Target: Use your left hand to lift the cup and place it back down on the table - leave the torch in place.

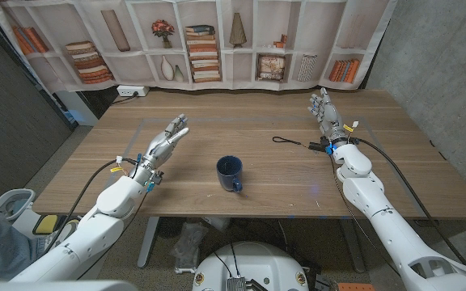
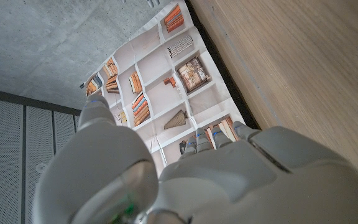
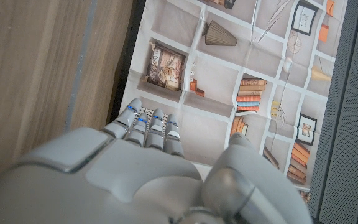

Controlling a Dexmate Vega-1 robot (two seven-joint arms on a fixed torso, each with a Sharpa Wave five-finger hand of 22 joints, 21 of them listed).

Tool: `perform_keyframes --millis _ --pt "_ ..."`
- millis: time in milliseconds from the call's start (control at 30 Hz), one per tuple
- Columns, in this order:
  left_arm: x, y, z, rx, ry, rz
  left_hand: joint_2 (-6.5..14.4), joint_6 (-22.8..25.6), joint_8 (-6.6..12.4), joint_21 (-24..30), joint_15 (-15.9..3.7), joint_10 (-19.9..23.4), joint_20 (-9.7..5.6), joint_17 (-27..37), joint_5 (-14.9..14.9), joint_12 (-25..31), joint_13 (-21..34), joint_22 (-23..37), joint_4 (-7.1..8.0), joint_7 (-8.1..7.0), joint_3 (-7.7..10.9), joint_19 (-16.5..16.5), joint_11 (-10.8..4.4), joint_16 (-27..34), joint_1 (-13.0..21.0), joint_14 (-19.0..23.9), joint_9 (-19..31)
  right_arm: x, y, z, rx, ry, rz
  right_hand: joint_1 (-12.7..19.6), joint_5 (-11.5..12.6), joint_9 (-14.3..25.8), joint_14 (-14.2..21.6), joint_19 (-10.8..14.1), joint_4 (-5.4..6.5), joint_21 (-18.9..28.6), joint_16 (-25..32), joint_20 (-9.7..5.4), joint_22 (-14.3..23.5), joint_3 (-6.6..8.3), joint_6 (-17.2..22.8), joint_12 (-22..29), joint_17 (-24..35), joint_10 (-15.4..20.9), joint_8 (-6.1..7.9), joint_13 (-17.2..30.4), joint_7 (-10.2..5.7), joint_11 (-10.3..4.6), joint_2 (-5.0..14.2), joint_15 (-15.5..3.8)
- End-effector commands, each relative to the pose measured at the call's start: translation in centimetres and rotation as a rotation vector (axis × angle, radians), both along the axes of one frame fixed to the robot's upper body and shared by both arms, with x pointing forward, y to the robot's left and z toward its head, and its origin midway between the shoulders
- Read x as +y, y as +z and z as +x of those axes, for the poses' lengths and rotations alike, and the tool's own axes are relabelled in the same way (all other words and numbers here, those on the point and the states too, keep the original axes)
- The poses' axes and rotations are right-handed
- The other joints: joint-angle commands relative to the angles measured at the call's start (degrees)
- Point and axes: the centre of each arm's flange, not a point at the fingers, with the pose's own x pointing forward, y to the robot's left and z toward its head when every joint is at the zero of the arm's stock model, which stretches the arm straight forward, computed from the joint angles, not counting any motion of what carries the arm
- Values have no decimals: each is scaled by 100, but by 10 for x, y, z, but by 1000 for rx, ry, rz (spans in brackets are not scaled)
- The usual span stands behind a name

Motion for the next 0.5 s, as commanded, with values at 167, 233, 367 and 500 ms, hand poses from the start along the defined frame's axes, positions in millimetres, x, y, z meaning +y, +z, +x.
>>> perform_keyframes --millis 167,233,367,500 --pt "-1 -5 -9 -2 17 16 -8 -14 52 43 -3 -6 57 20 31 47 21 30 -29 2 -17 -196 -26 39 47 -41 25 1 0 -3 2 -7 2 21 -13 17 -1 3 -30 -41 -13 -126 9 8 8 -12 15 -10 3 26 -7 0 24 22" --pt "-1 -7 -11 1 21 18 -6 -13 53 46 -3 -8 60 20 32 46 21 30 -30 4 -19 -189 -16 39 51 -41 25 0 1 -4 -1 -9 3 20 -16 17 -1 6 -31 -45 -12 -127 9 6 7 -8 15 -3 3 26 -5 9 25 26" --pt "-2 -9 -14 -4 26 20 -1 -13 53 53 -5 -11 95 20 36 47 21 30 -33 2 -22 -173 -15 40 60 -40 25 0 3 -6 -9 -9 3 17 -20 17 0 12 -32 -55 -11 -126 9 2 7 -9 16 -5 2 27 -7 4 24 22" --pt "-3 -10 -17 -12 26 25 4 -10 55 58 7 -8 121 20 41 49 22 31 -36 -2 -26 -164 -11 44 71 -31 26 1 3 -6 -11 -7 3 16 -23 17 0 14 -34 -62 -10 -127 10 0 8 -9 16 -7 3 27 -8 7 25 22"
